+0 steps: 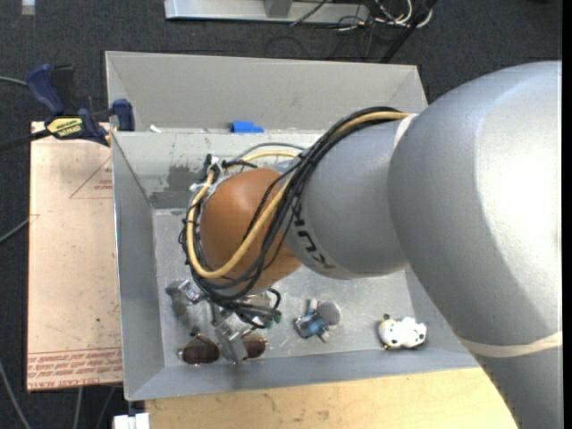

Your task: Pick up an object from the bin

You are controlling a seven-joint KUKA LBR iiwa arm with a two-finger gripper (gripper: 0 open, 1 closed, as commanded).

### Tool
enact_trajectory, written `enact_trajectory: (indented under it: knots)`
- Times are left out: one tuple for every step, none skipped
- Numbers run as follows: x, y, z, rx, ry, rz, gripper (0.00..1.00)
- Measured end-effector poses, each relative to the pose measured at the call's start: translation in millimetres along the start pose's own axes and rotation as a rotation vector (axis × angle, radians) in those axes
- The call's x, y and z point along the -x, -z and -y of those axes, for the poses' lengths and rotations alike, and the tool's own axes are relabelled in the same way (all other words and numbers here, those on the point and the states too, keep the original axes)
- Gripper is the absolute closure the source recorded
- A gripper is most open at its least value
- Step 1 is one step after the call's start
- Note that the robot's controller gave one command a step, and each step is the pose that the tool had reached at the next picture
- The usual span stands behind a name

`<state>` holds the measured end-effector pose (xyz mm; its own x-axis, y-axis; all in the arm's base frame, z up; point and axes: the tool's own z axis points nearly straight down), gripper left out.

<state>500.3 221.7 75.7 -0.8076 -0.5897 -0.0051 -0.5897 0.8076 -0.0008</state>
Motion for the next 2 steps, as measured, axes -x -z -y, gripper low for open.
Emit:
enact_trajectory:
  knots:
    - [-31.7,-4.3,36.2,0.000,0.036,0.000,1.00]
    - [-31.6,-4.3,36.2,0.000,0.036,0.000,1.00]
